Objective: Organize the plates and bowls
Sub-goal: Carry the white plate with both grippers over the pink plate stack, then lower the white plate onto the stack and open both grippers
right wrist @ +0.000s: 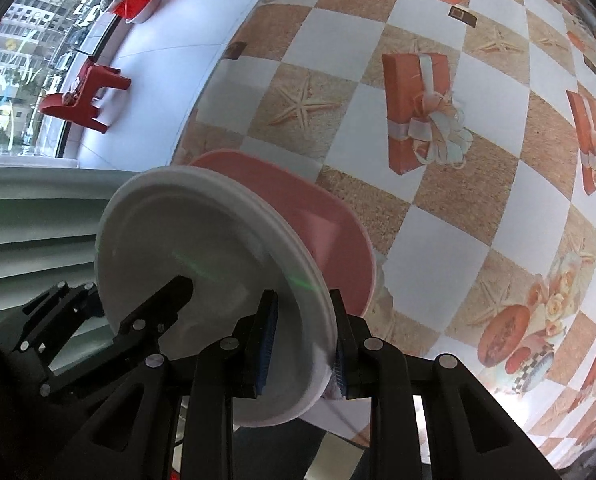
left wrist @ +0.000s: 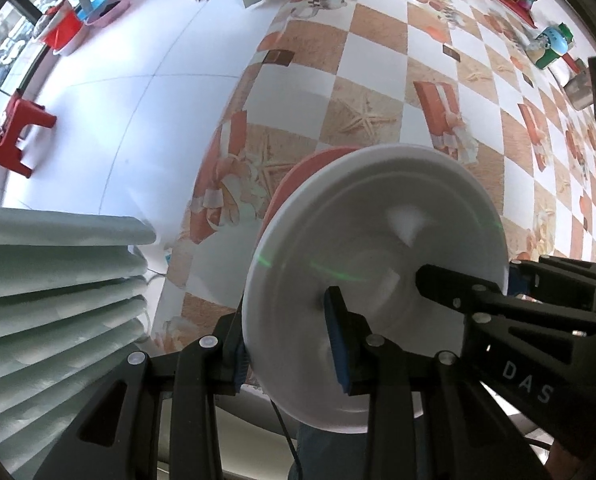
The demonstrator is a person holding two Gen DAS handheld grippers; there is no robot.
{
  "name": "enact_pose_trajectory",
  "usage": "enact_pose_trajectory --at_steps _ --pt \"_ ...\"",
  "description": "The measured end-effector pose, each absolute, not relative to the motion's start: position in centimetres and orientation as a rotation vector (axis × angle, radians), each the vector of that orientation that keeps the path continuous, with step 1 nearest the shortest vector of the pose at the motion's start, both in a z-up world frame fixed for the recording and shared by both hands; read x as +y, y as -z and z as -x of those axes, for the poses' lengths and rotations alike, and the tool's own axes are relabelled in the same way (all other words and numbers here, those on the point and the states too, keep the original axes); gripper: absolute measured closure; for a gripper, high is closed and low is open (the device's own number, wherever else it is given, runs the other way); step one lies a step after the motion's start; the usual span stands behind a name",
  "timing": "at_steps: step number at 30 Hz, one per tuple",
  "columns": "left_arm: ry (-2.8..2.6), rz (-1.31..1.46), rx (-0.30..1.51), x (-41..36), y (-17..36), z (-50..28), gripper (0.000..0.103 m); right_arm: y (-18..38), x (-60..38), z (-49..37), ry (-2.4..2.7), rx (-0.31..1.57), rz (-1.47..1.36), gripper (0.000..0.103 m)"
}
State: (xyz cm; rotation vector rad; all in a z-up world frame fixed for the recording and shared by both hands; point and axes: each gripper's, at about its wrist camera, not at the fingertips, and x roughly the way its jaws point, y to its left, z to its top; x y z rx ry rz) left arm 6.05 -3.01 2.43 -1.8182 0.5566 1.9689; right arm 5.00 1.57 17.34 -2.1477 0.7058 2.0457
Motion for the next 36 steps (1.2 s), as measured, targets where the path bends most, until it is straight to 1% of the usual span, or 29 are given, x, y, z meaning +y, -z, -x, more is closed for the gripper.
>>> enact_pose_trajectory --at_steps 4,11,13,14,15,16,17,18,20,21,22,23,27,28,29,31,36 --pt "-1.972 1.827 0.540 -3.4 -1.9 -5.9 0.067 -16.8 1.3 -4.7 -2.038 0.669 2.156 0.075" --pt "-1.977 1.810 0.530 -3.5 -1.7 -6.1 0.059 -16.6 1.0 -4.6 -2.040 0.653 2.159 0.075" --pt "-1.963 1.805 0.526 -3.3 -1.7 -6.4 0.047 -16.8 1.0 -4.7 -2.036 0.653 2.153 0.075" --pt "-1.949 1.798 0.511 -3.1 -1.8 -6.7 0.036 -16.9 1.2 -4.7 -2.036 0.656 2.153 0.075" --pt "-1.951 1.787 0.517 -2.8 -2.0 -7.1 0.030 -17.1 1.3 -4.8 -2.043 0.676 2.150 0.070" --pt "-1.965 1.767 0.545 -2.5 -2.2 -7.5 0.029 -17.3 1.3 -4.8 -2.058 0.716 2.146 0.058" --pt "-1.972 1.749 0.564 -2.3 -2.4 -7.8 0.022 -17.5 1.5 -4.9 -2.077 0.751 2.144 0.051" --pt "-1.979 1.726 0.580 -2.2 -2.7 -8.1 0.019 -17.9 1.4 -4.8 -2.095 0.768 2.140 0.042" --pt "-1.991 1.708 0.556 -2.3 -3.3 -8.1 0.016 -18.7 1.0 -4.7 -2.113 0.708 2.128 0.034" --pt "-1.992 1.707 0.547 -2.4 -3.5 -8.1 0.010 -19.0 0.8 -4.6 -2.125 0.705 2.122 0.026" --pt "-1.995 1.707 0.534 -2.4 -3.7 -8.0 0.007 -19.2 0.8 -4.6 -2.129 0.712 2.112 0.023" --pt "-1.999 1.707 0.524 -2.5 -4.0 -7.8 0.000 -19.5 0.9 -4.7 -2.139 0.735 2.102 0.023" --pt "-2.009 1.709 0.500 -3.1 -4.6 -7.2 0.000 -20.7 1.4 -4.6 -2.164 0.757 2.062 0.022" --pt "-2.011 1.714 0.488 -3.3 -4.6 -7.0 0.000 -21.0 1.6 -4.6 -2.173 0.763 2.049 0.011" --pt "-2.015 1.720 0.491 -3.3 -4.6 -6.8 0.000 -21.3 1.8 -4.6 -2.182 0.762 2.038 0.002" --pt "-2.023 1.714 0.492 -3.2 -4.9 -7.1 0.000 -21.8 2.2 -4.7 -2.198 0.716 2.005 0.001" --pt "-2.042 1.705 0.507 -3.6 -5.8 -7.7 0.000 -22.7 3.0 -5.4 -2.213 0.685 1.935 0.001"
